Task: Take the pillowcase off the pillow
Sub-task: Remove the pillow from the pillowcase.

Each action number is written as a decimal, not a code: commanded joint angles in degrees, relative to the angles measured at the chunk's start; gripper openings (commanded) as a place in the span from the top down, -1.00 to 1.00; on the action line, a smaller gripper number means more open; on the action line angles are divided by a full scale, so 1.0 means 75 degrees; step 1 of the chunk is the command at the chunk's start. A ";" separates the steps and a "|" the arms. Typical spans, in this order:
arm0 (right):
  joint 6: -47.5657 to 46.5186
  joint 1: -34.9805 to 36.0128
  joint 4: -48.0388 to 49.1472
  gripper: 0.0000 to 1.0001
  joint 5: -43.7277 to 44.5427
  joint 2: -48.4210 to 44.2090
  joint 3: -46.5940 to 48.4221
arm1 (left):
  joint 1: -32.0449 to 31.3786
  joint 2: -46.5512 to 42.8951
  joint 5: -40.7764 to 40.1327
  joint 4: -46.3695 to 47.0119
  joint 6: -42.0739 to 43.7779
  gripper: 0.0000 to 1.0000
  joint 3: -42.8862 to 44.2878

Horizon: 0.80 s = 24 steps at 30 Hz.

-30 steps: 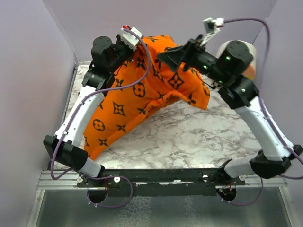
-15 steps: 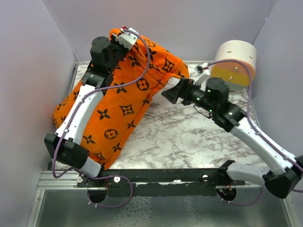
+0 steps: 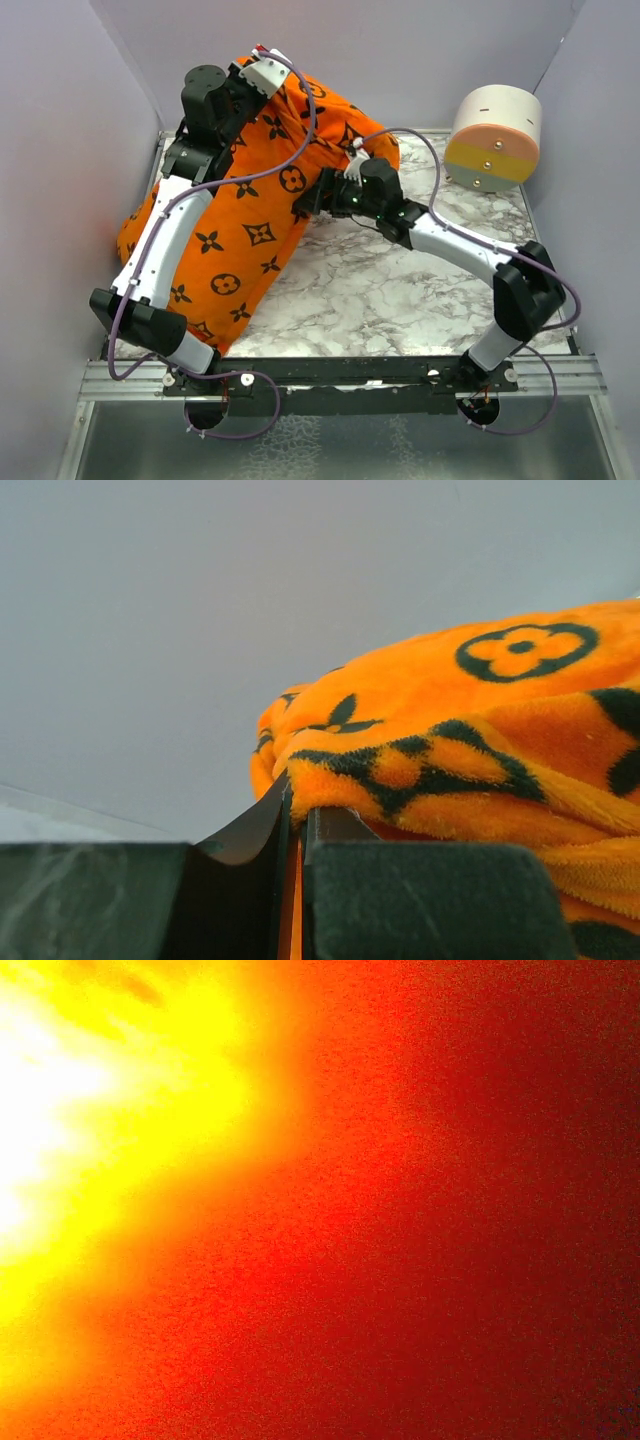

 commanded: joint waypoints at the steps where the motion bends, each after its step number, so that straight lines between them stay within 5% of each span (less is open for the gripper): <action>1: -0.0502 0.0036 0.0727 -0.45 0.0561 0.0895 0.1658 | -0.0048 -0.0356 0.0099 0.1562 0.0110 1.00 0.1144; 8: -0.3041 0.0036 0.0210 0.96 0.2225 0.1972 0.5819 | -0.0042 0.0111 0.0210 0.0798 -0.0084 1.00 0.2739; 15: -0.5036 0.0024 0.0904 0.98 0.2760 0.2366 0.8114 | -0.0046 0.0178 0.0382 0.0912 -0.0058 1.00 0.3807; 24: -0.5728 0.0022 0.1492 0.98 0.2769 0.0846 0.5107 | -0.0055 -0.1896 0.1277 0.0513 0.0065 1.00 0.0230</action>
